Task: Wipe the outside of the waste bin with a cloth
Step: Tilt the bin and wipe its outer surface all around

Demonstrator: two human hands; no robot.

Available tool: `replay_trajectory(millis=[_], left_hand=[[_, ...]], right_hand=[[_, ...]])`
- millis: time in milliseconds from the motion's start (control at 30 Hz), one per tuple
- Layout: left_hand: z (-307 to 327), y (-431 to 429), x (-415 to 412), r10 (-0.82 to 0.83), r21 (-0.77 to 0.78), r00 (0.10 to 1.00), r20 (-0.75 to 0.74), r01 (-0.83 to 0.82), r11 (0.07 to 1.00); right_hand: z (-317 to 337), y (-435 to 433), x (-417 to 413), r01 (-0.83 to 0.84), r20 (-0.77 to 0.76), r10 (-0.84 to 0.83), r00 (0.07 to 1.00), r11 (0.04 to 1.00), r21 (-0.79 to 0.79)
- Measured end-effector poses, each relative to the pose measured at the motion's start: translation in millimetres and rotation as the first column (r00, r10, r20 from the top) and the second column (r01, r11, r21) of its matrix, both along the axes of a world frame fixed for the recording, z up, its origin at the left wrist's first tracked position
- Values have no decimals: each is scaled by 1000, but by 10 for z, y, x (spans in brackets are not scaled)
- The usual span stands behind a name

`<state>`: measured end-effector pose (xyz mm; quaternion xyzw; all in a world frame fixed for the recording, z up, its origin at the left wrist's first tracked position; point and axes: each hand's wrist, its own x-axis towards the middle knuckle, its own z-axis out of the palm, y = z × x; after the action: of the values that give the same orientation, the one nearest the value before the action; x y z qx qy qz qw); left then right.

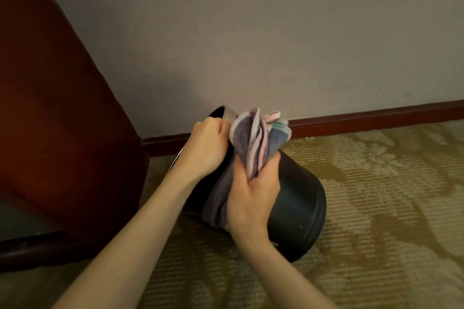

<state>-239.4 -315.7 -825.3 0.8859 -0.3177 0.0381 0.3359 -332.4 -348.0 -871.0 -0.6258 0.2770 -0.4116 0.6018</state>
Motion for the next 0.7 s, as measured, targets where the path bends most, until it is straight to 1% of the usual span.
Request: replay_trajectory(millis=[133, 300, 367, 433, 600, 700], left_hand=[[-2, -14, -11, 25, -46, 999, -26, -27, 999], [-36, -36, -66, 18, -100, 998, -55, -24, 995], [-65, -34, -83, 18, -119, 998, -64, -26, 993], [-90, -22, -89, 17, -120, 997, -75, -26, 992], [-119, 31, -56, 14, -106, 999, -28, -17, 994], [-96, 53, -4, 5, -67, 999, 33, -3, 998]], right_hand=[[67, -96, 86, 27, -34, -27, 999, 1000, 6], [293, -427, 316, 47, -163, -42, 986, 999, 24], [359, -623, 444, 8, -250, -4, 968, 1000, 13], [380, -777, 567, -71, -306, 68, 950, 997, 2], [367, -980, 834, -198, -384, 183, 905, 980, -2], [307, -1012, 914, -227, -387, 197, 901, 973, -33]])
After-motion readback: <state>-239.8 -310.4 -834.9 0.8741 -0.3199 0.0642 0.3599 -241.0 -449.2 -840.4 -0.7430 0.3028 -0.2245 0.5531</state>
